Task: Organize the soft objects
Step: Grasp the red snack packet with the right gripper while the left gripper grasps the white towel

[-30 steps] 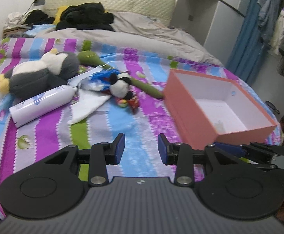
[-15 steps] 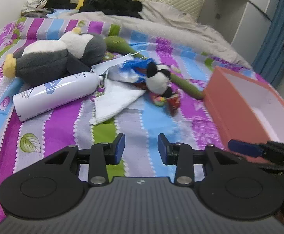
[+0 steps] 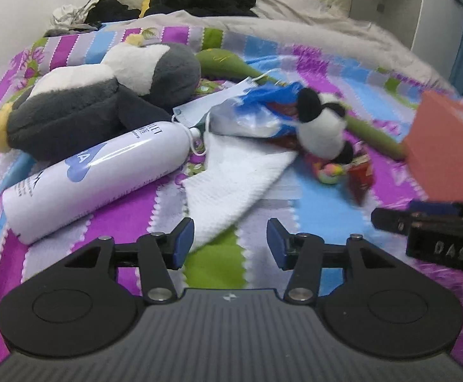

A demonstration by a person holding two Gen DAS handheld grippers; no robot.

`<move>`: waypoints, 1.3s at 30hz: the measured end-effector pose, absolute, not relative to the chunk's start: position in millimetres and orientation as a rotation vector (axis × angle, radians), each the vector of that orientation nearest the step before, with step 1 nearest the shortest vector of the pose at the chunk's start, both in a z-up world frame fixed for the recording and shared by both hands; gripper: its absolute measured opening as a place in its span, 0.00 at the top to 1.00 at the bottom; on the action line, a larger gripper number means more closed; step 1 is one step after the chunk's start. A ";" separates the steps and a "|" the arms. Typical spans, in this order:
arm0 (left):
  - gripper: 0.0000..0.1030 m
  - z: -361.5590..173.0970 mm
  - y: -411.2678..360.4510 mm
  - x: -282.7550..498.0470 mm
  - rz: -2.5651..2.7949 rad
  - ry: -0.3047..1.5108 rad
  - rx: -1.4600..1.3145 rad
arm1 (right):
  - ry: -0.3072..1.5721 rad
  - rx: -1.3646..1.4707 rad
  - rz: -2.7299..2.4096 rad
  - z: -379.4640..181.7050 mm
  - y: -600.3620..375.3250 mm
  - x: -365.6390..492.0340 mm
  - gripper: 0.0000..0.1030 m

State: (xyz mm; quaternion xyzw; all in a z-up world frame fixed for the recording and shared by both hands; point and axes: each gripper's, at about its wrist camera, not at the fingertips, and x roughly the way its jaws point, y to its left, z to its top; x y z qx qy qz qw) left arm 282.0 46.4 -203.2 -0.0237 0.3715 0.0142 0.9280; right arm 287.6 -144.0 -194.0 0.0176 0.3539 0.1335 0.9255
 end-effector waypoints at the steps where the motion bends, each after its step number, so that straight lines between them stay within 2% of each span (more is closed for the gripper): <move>1: 0.45 -208.5 46.0 287.9 0.043 0.766 -0.028 | 0.718 0.034 0.271 -197.6 -142.7 293.0 0.38; 8: 0.46 -233.0 46.2 308.8 0.046 0.776 0.030 | 0.704 0.023 0.244 -215.2 -134.3 321.8 0.38; 9: 0.48 -234.9 46.6 310.4 0.046 0.778 0.029 | 0.710 0.027 0.244 -217.2 -133.8 325.0 0.39; 10: 0.50 -236.7 47.0 312.1 0.045 0.782 0.028 | 0.713 0.032 0.244 -218.7 -133.2 327.4 0.44; 11: 0.59 -238.0 47.8 313.0 0.043 0.781 0.021 | 0.720 0.037 0.242 -219.8 -132.8 329.4 0.47; 13: 0.70 -237.9 50.1 313.7 0.047 0.779 0.009 | 0.731 0.050 0.263 -219.4 -133.5 330.6 0.61; 14: 0.83 -237.4 51.3 314.3 0.057 0.782 0.006 | 0.732 0.054 0.269 -218.4 -134.3 330.1 0.71; 15: 0.92 -236.4 53.6 314.6 0.061 0.785 -0.008 | 0.733 0.051 0.268 -217.5 -134.6 328.7 0.76; 20: 0.95 -222.9 63.7 305.6 0.055 0.768 -0.087 | 0.719 0.038 0.279 -207.3 -137.9 315.0 0.81; 22: 0.95 -215.8 64.5 298.1 0.044 0.764 -0.120 | 0.710 0.029 0.285 -201.2 -138.3 306.4 0.88; 25: 0.95 -204.2 60.9 281.8 0.035 0.756 -0.138 | 0.703 0.018 0.295 -193.1 -139.5 292.6 0.91; 39: 0.95 -176.3 31.7 166.6 -0.028 0.761 -0.239 | 0.723 -0.047 0.305 -179.1 -160.2 201.8 0.92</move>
